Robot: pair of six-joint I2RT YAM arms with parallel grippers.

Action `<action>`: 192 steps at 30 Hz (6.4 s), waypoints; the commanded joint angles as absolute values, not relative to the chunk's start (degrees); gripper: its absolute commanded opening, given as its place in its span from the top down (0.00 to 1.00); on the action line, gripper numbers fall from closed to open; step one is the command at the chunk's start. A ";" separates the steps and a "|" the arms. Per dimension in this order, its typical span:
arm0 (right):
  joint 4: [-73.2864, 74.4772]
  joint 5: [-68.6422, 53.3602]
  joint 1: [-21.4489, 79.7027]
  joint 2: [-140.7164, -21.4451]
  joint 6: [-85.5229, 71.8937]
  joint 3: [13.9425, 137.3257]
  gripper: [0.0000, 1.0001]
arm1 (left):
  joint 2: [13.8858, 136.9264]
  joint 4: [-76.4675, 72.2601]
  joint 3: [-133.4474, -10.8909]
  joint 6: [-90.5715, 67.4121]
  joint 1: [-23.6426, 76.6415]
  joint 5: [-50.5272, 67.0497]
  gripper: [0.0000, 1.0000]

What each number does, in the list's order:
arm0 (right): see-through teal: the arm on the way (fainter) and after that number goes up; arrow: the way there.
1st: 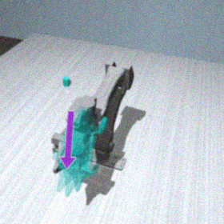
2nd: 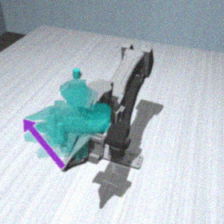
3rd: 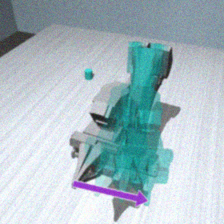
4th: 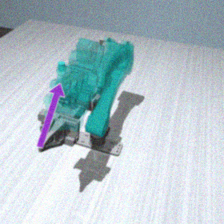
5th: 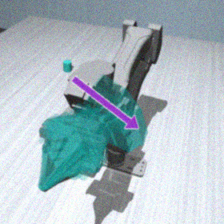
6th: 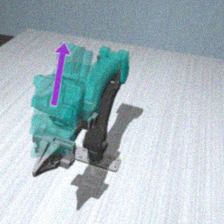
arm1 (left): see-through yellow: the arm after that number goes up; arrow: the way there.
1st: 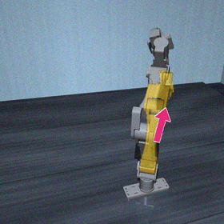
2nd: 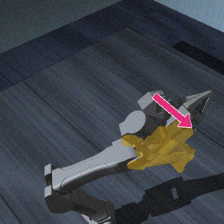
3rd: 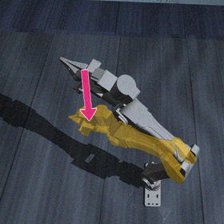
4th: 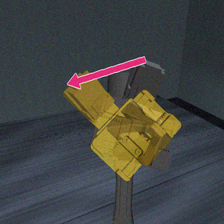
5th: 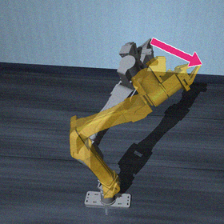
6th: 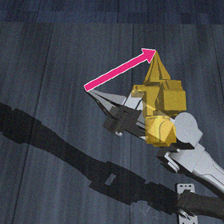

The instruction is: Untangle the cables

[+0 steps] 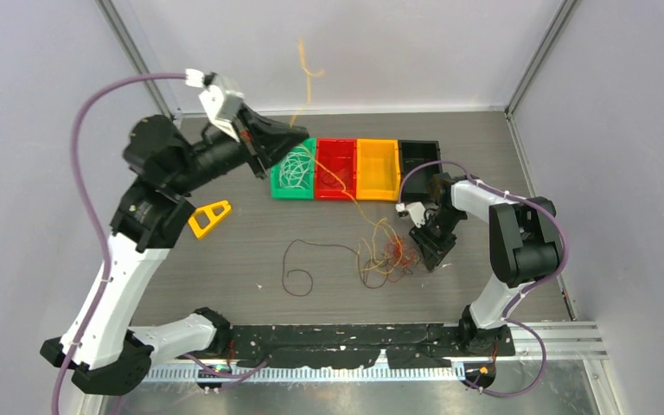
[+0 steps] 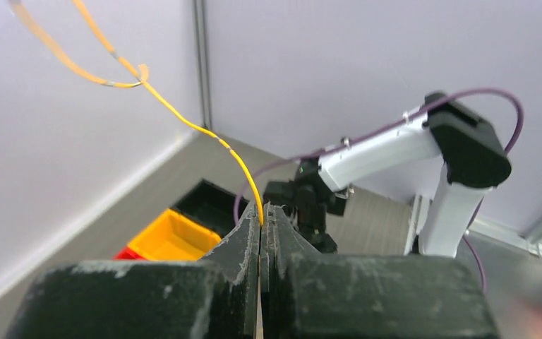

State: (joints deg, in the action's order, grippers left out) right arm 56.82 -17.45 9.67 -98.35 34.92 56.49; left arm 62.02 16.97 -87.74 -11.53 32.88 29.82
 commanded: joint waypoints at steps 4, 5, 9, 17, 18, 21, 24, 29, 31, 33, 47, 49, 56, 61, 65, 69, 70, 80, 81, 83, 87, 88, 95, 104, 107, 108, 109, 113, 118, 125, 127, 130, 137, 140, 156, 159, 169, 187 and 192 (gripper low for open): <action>55.12 -12.29 9.37 -98.69 37.63 53.83 0.77 | 64.63 21.71 -105.65 -10.15 28.06 33.59 1.00; 54.98 -12.17 9.40 -98.92 37.62 53.56 0.82 | 65.32 21.32 -107.90 -10.71 27.78 33.36 1.00; 54.89 -11.58 9.32 -99.65 37.30 53.70 0.94 | 68.42 20.32 -115.96 -12.72 27.33 33.95 1.00; 56.17 -6.64 8.43 -94.14 42.58 54.12 0.94 | 70.61 18.14 -120.62 -13.71 26.83 33.95 1.00; 56.05 -6.18 8.39 -94.18 43.00 53.74 0.94 | 71.23 17.74 -122.01 -13.71 26.73 34.01 1.00; 59.18 -8.13 8.34 -94.60 44.17 55.47 0.78 | 73.18 18.18 -124.10 -14.74 26.80 35.99 1.00; 63.34 -16.85 8.10 -90.77 44.52 62.06 0.45 | 73.14 17.33 -119.19 -17.09 27.04 38.47 1.00; 73.32 -28.84 8.09 -84.83 45.04 78.47 0.25 | 73.22 14.23 -107.58 -14.34 30.72 39.45 1.00; 75.96 -31.41 8.04 -83.82 44.49 84.18 0.24 | 74.47 12.11 -105.05 -13.90 31.84 39.22 1.00; 77.16 -33.95 8.08 -82.64 43.50 89.20 0.22 | 76.79 9.49 -103.21 -15.06 32.44 39.29 1.00; 42.59 -57.11 10.80 -73.21 5.01 90.86 0.02 | 85.28 0.66 -103.16 -24.07 33.91 38.10 1.00; 33.36 -54.50 12.55 -72.98 0.04 88.58 0.03 | 85.58 0.39 -103.39 -25.18 33.89 37.68 1.00; 19.99 -54.25 17.41 -76.71 -11.75 85.03 0.21 | 85.91 -1.20 -103.39 -29.32 32.67 34.45 1.00; 21.94 -51.63 18.99 -77.00 -8.89 86.93 0.91 | 84.69 1.32 -101.99 -32.36 28.99 26.84 1.00; 22.92 -49.15 18.14 -74.10 -5.82 88.53 0.95 | 83.72 9.87 -99.06 -30.32 25.74 24.11 1.00; 14.65 -45.83 18.31 -71.62 -8.58 90.14 0.95 | 84.44 14.63 -91.64 -30.88 26.80 34.97 1.00; 11.95 -45.19 18.38 -71.58 -9.12 90.60 0.95 | 85.03 15.88 -90.36 -30.92 28.38 39.17 1.00; 0.38 -39.80 18.43 -76.44 -15.81 96.85 0.95 | 85.01 -0.34 -80.76 -30.51 34.02 59.49 1.00; 0.45 -39.85 18.34 -76.41 -15.60 96.72 0.95 | 83.44 -5.32 -78.51 -32.70 33.20 58.84 1.00; 1.00 -40.27 18.37 -75.63 -14.58 95.77 0.95 | 80.85 -9.41 -75.95 -34.29 31.26 57.92 0.82; 2.51 -39.14 18.29 -72.50 -11.55 92.10 0.95 | 77.10 7.14 -77.99 -20.85 27.48 53.61 0.37; 2.84 -38.47 18.29 -72.20 -10.18 90.81 0.95 | 76.49 10.96 -78.08 -18.46 26.32 52.51 0.27; 2.57 -33.15 18.02 -72.39 -6.22 87.50 0.95 | 70.09 12.73 -72.19 -13.44 17.89 51.54 0.00; -5.82 -23.66 17.63 -77.90 0.82 84.29 0.95 | 66.62 17.85 -70.90 -4.84 16.29 43.91 0.00; -9.79 -21.02 17.17 -80.06 1.87 81.99 0.95 | 66.66 18.67 -70.55 -4.04 16.07 42.36 0.01; -11.83 -19.34 17.15 -81.25 2.20 81.51 0.95 | 66.63 19.01 -70.61 -3.78 15.94 42.07 0.00; -12.77 -18.59 17.10 -81.85 2.33 80.56 0.95 | 66.75 19.41 -70.53 -3.64 15.79 41.93 0.01; -14.89 -18.14 16.23 -84.75 2.80 79.63 0.95 | 66.90 21.21 -70.68 -2.15 15.40 40.62 0.00; -10.76 -18.23 15.57 -83.80 2.77 78.40 0.95 | 67.25 22.53 -70.60 -0.99 14.74 39.92 0.00; -5.48 -14.70 15.56 -80.72 3.33 76.08 0.95 | 67.82 22.19 -69.98 -1.41 14.33 40.07 0.00; -3.36 -13.92 15.56 -80.71 2.70 75.86 0.95 | 68.23 21.90 -70.01 -1.64 14.28 40.16 0.01; -1.16 -14.04 15.58 -80.93 0.61 74.96 0.95 | 69.04 22.18 -70.45 -2.10 14.24 40.08 0.01; 1.49 -10.30 15.55 -85.74 0.13 78.06 0.95 | 70.26 23.13 -71.19 -3.69 13.73 40.30 0.00; 4.18 -9.43 15.58 -90.97 -1.24 82.88 0.95 | 70.70 23.62 -71.21 -3.77 13.56 39.39 0.00; 5.56 -6.18 15.43 -110.01 -1.62 106.97 0.95 | 70.16 24.90 -69.31 -3.48 11.37 39.37 0.00; 5.54 -7.16 15.38 -113.05 -0.46 111.45 0.95 | 70.45 25.41 -69.26 -3.28 10.96 39.53 0.01; 4.49 -12.51 15.26 -112.35 3.93 105.59 0.95 | 69.90 27.09 -68.59 -2.49 9.79 39.48 0.00; 4.01 -16.12 16.75 -108.96 8.10 85.29 0.94 | 69.56 27.51 -67.85 -3.89 9.34 39.11 0.00; 0.88 -13.66 17.59 -111.67 13.76 84.66 0.95 | 68.78 27.92 -67.13 -3.62 9.10 38.38 0.01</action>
State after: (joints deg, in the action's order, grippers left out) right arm 4.56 -16.38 16.73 -109.75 8.56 85.27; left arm 70.70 27.86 -67.61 -3.99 9.63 38.96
